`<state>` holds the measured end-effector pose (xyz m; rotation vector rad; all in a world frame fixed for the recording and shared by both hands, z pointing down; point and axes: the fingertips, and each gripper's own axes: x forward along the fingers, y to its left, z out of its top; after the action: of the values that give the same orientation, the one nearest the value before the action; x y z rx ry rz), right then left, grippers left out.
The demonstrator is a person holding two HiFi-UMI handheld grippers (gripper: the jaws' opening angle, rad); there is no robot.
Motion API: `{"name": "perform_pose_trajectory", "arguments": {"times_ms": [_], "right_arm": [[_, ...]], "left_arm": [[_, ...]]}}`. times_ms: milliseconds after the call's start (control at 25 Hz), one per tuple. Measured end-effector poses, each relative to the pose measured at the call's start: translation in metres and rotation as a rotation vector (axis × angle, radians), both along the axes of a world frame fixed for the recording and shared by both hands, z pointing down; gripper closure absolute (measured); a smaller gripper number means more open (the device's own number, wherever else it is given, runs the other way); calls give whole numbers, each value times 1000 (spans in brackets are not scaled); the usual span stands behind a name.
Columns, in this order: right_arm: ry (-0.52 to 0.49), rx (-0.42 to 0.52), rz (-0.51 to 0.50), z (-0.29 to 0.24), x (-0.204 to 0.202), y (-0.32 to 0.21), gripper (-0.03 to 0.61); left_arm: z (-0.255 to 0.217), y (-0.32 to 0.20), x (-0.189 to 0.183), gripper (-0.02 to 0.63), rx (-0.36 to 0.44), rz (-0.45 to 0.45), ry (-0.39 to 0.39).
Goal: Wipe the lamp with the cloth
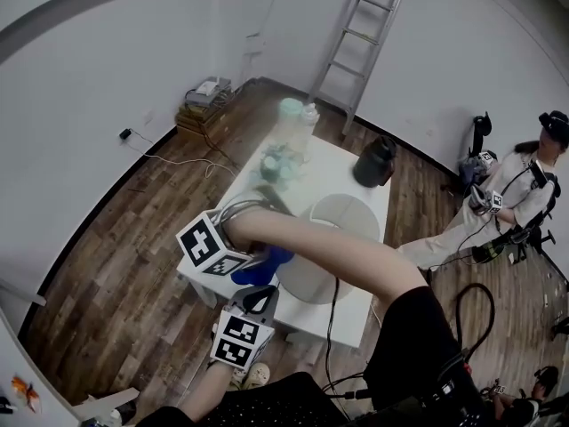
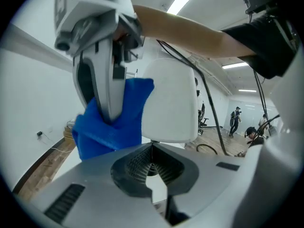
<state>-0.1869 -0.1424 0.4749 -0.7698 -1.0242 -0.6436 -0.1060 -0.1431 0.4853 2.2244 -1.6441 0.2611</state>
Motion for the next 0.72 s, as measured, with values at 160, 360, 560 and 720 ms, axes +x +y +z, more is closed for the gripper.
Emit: {"name": "perform_pose_trajectory", "arguments": {"times_ms": [160, 360, 560, 720], "right_arm": [[-144, -64, 49, -60, -11, 13, 474], [-371, 33, 107, -114, 4, 2, 474], [-562, 55, 231, -149, 50, 11, 474], [-632, 143, 270, -145, 77, 5, 474]], "left_arm": [[2, -1, -6, 603, -14, 3, -7], [1, -2, -14, 601, -2, 7, 24], [-3, -9, -21, 603, 26, 6, 37], [-4, -16, -15, 603, 28, 26, 13]]}}
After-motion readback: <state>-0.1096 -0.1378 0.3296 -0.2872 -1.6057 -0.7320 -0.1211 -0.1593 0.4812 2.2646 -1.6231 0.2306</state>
